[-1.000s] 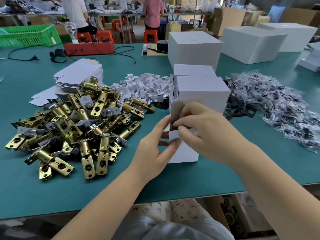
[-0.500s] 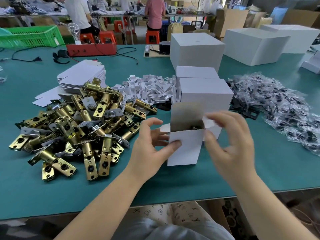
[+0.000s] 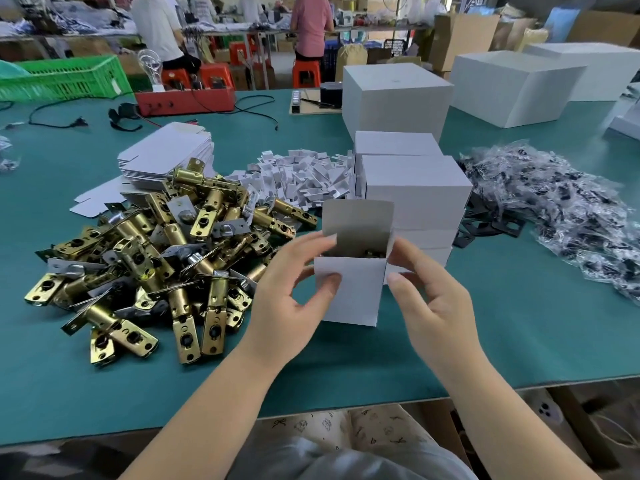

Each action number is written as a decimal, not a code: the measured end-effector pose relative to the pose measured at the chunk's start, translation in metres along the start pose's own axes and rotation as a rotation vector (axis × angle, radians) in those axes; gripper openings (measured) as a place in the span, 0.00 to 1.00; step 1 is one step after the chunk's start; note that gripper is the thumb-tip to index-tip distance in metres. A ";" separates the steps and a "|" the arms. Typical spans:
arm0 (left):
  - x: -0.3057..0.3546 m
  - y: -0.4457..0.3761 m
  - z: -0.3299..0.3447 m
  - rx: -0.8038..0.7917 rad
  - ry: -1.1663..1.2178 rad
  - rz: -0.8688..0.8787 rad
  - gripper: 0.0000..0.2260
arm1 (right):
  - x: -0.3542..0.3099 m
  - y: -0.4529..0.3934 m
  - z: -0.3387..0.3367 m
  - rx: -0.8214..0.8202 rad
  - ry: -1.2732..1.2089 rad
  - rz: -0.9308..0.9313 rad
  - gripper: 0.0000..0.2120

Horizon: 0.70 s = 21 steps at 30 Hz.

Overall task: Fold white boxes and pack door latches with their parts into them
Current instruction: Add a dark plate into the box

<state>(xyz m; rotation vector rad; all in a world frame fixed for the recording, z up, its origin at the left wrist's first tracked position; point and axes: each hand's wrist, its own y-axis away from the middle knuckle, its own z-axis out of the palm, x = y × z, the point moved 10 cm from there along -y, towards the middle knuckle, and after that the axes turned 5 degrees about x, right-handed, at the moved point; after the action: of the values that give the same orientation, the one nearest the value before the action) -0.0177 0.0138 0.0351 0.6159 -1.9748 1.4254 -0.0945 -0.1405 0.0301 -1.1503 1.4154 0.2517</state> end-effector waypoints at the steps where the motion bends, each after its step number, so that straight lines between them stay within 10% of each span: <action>1: 0.000 0.000 0.005 -0.038 -0.050 0.010 0.14 | -0.002 -0.001 0.000 0.012 0.011 -0.021 0.15; 16: 0.025 -0.010 0.001 0.119 -0.274 0.216 0.11 | -0.019 -0.019 0.007 0.115 0.096 -0.242 0.08; 21: 0.014 -0.010 -0.006 0.180 -0.079 0.044 0.27 | -0.019 -0.028 0.014 0.022 -0.044 -0.210 0.31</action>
<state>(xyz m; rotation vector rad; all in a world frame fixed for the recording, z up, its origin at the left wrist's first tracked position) -0.0195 0.0164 0.0531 0.7221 -1.9444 1.6408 -0.0691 -0.1346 0.0566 -1.2571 1.2449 0.1127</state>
